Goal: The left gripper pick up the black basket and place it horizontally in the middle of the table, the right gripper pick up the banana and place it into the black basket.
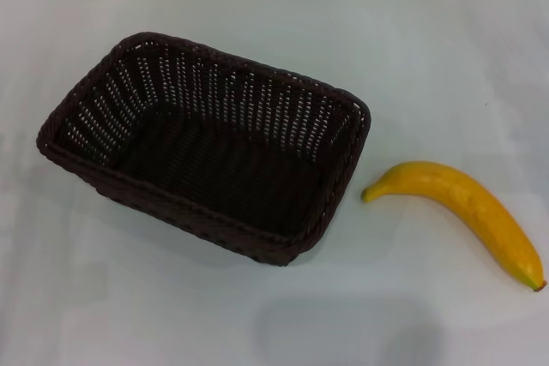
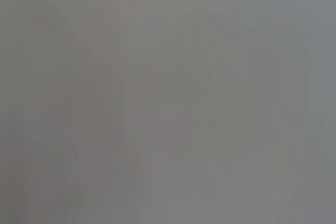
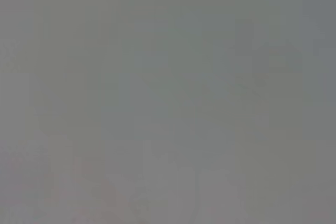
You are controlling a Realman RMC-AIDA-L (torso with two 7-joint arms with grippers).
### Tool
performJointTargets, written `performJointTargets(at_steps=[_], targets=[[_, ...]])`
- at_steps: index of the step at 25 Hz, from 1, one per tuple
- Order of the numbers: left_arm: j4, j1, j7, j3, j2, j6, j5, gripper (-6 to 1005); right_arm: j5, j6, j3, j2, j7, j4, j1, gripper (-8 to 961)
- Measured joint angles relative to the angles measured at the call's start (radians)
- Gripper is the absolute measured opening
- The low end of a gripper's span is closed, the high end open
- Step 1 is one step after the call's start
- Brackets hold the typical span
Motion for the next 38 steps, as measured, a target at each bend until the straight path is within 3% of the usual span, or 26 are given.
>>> performJointTargets(at_steps=[29,35,38], targets=[[0.0,-0.006,-0.008,0.0,0.0,-0.001,0.0,872,0.003,-0.001,0.004,-0.001,0.001,-0.003,0.007,858],[0.018,-0.012,-0.138,0.002,0.009,0.003,0.003,872,0.004,-0.001,0.005,-0.002,0.001,-0.003,0.002,857],[0.148,0.012,-0.361,0.029,0.022,0.077,0.065,872,0.004,-0.001,0.005,-0.003,0.001,-0.003,0.0,857]])
